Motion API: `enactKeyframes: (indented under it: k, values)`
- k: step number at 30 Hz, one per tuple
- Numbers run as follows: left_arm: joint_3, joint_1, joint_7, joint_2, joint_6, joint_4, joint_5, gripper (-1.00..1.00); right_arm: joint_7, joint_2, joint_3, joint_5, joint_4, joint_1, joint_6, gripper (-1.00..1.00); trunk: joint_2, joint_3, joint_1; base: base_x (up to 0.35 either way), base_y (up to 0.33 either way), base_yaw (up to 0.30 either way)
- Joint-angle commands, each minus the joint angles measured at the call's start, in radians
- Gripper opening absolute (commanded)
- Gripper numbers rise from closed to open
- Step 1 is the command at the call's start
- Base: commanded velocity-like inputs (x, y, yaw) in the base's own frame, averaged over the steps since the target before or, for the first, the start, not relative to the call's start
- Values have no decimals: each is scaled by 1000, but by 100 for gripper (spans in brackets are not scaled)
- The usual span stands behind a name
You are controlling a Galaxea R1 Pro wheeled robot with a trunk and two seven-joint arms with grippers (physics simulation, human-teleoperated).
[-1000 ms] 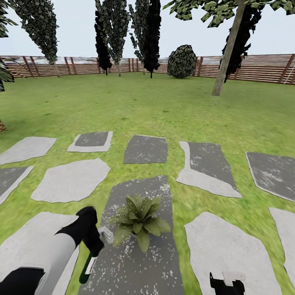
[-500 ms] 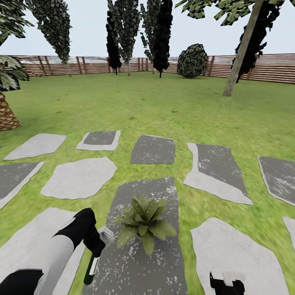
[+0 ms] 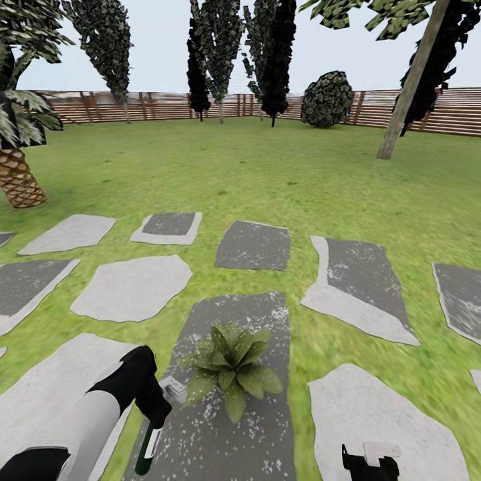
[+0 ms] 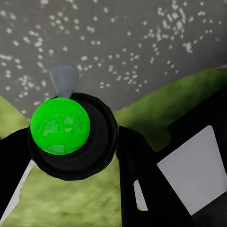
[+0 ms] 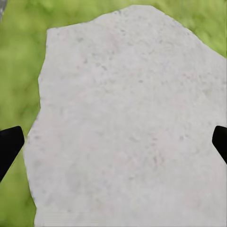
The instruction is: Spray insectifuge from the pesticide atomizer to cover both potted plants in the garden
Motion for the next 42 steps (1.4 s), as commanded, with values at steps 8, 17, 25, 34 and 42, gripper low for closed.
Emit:
enactKeyframes:
  k: [8,17,25,34,42]
  values:
    - [-4,16,-16,4,2,-1,-6,-100,-4,0,-6,11,2,-1,-5,100,0,-1,0,-1,-1,41]
    - [-7,18,-9,1,4,-1,-14,-100,-4,0,-6,11,2,-1,-5,100,0,-1,0,149,0,1]
    - [-4,18,-7,4,4,-2,-9,-100,-4,0,-5,11,2,-1,-5,100,0,-1,0,7,0,12]
    - [-4,18,-7,2,3,-3,-8,-100,-4,1,-5,11,2,-1,-5,100,0,-1,0,0,0,137]
    - [-1,18,-5,6,4,-8,-10,-100,-4,1,-4,11,2,-1,-5,100,0,-1,0,0,0,3]
